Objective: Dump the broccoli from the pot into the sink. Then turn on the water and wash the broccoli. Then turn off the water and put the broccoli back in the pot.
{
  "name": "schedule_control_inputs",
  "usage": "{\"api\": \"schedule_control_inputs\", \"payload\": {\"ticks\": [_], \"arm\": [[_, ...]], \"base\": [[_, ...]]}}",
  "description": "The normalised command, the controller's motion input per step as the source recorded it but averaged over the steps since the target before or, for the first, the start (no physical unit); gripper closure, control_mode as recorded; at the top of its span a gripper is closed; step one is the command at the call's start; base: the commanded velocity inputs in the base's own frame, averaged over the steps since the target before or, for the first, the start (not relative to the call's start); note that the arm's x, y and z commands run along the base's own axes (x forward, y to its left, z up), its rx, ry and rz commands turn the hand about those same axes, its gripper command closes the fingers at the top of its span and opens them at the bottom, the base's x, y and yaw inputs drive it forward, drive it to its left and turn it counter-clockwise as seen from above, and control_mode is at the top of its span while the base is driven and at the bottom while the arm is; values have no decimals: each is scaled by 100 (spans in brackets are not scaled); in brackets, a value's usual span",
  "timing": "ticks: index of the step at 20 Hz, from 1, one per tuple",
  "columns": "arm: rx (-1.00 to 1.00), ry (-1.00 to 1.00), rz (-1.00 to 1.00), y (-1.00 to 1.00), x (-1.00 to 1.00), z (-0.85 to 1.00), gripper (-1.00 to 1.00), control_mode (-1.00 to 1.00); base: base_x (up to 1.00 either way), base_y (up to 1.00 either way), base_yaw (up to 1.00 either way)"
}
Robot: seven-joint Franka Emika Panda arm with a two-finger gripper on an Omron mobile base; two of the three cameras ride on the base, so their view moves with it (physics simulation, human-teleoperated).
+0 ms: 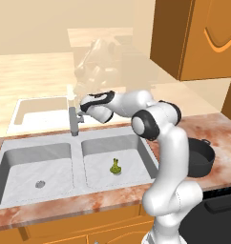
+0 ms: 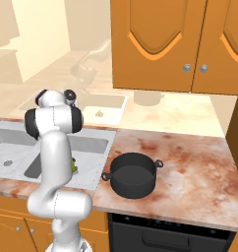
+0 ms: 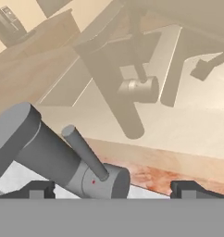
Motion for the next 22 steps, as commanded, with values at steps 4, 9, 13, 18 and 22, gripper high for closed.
{"api": "schedule_control_inputs", "payload": {"ticks": [4,9,13,18,22], "arm": [[0,0,0,4,22,-11,-100,-100],[0,0,0,9,23,-9,-100,-100],[0,0,0,13,20,-14,-100,-100],[0,0,0,7,9,-18,-100,-100],[-3,0,-2,0,0,-15,-100,-100]], "base": [[0,0,0],[0,0,0],[0,0,0],[0,0,0],[0,0,0]]}}
